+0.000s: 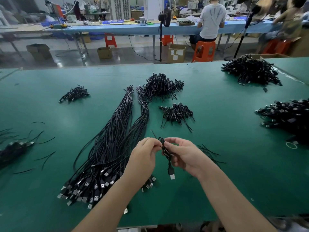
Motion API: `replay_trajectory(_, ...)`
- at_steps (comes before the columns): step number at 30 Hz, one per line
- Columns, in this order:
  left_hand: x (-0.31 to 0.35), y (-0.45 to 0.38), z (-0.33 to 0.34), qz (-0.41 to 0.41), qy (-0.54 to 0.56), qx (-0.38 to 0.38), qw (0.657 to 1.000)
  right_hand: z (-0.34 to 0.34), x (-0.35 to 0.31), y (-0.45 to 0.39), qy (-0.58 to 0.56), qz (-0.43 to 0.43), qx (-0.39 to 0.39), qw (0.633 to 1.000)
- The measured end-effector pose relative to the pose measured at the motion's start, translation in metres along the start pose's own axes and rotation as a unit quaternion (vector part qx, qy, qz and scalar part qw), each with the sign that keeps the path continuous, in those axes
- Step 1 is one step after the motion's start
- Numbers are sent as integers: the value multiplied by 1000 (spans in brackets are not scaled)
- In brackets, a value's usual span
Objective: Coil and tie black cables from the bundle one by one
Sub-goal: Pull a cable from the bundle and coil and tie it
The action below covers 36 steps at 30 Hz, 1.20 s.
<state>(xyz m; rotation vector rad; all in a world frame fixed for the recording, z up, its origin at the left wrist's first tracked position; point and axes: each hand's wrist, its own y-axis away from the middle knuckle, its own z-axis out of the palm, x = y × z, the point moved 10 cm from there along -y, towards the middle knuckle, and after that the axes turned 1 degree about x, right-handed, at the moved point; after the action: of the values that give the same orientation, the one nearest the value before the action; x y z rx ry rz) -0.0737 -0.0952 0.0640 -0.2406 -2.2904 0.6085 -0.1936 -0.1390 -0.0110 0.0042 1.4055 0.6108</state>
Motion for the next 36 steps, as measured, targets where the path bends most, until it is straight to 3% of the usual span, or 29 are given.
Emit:
replay_trajectory(2, -9, -1, 0, -55, 28, -1, 998, -1, -15, 3, 65, -78, 11, 995)
replay_trajectory(5, -42, -1, 7, -214, 101, -20, 971, 12, -31, 12, 181, -184, -5, 966)
replay_trajectory(7, -59, 3, 18, -297, 172, -43, 938, 12, -32, 12, 274, -211, 23, 938)
replay_trajectory(9, -62, 5, 22, -316, 187, -56, 929, 8, -29, 9, 287, -212, 47, 933)
replay_trajectory(14, -45, 3, 19, -227, 82, -72, 968, 0, -23, 1, 231, -180, 85, 952)
replay_trajectory(18, -25, 3, 18, -100, -15, -57, 993, -5, -3, -6, 148, -56, 61, 986)
replay_trajectory(24, -1, 7, 16, 82, -123, -5, 989, -5, 14, -9, 88, 22, 47, 995)
replay_trajectory(28, -1, 10, 17, 112, -134, 4, 985, -2, 16, -9, 77, 39, 29, 996)
replay_trajectory(30, -11, 9, 17, 58, -92, -6, 994, -2, 14, -10, 78, 28, 37, 996)
replay_trajectory(32, -31, 8, 19, -48, -25, -35, 998, -4, 9, -11, 103, 1, 54, 993)
replay_trajectory(36, -65, 12, 31, -205, 74, -90, 972, -7, 6, -15, 136, -40, 90, 986)
